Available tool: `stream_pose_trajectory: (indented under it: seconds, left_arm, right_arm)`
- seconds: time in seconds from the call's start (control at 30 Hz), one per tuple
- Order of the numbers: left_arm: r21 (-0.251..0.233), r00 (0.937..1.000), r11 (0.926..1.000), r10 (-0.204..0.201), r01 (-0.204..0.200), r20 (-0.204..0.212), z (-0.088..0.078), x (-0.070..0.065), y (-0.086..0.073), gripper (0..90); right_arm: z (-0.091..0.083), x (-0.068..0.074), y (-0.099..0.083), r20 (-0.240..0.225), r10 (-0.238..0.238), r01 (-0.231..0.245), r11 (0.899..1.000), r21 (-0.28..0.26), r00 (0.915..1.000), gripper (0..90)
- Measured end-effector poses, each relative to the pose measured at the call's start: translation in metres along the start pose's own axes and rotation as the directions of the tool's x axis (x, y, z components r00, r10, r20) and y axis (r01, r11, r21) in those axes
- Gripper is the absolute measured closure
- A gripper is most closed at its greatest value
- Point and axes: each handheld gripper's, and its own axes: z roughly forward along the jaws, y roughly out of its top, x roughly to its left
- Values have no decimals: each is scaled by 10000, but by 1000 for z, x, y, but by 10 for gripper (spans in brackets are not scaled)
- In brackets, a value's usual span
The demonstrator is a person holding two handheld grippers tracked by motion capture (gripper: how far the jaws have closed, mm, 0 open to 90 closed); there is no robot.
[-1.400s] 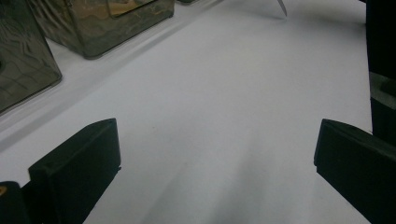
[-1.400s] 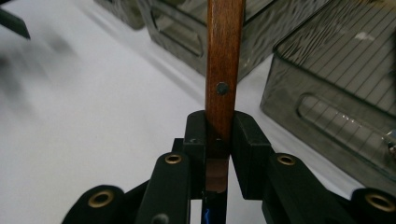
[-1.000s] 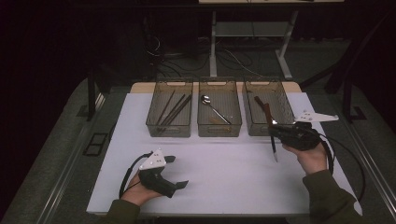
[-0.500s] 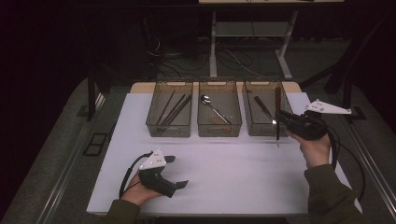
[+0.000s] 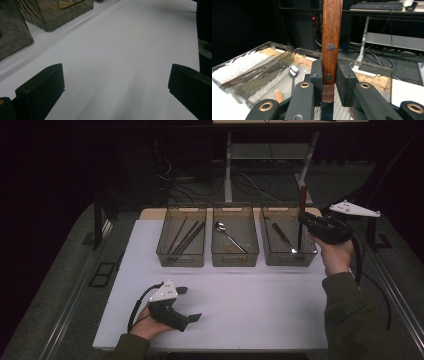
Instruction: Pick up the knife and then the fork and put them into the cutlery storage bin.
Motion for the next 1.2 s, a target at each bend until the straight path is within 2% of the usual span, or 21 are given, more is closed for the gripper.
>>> stream_pose_trajectory:
  seconds: [0.23,0.33,0.5,0.83,1.2]
  left_arm:
    - [-35,10000,10000,8,-8,26,0,0,0,0]
    - [-30,10000,10000,28,-28,32,0,0,0,0]
    - [-23,10000,10000,69,-69,61,0,0,0,0]
    - [1,9999,9999,110,-110,81,0,0,0,0]
    - [10,9999,9999,100,-100,74,0,0,0,0]
  right_arm:
    - [27,-6,3,581,-4,-4,9999,133,9983,767]
    - [38,-11,-3,861,112,-153,9988,467,9962,767]
    - [51,-15,-14,1037,175,-285,9940,1053,9945,767]
    - [61,-23,-41,1279,281,-518,9811,1864,9914,766]
    - [66,-26,-52,1253,295,-612,9644,2573,9917,766]
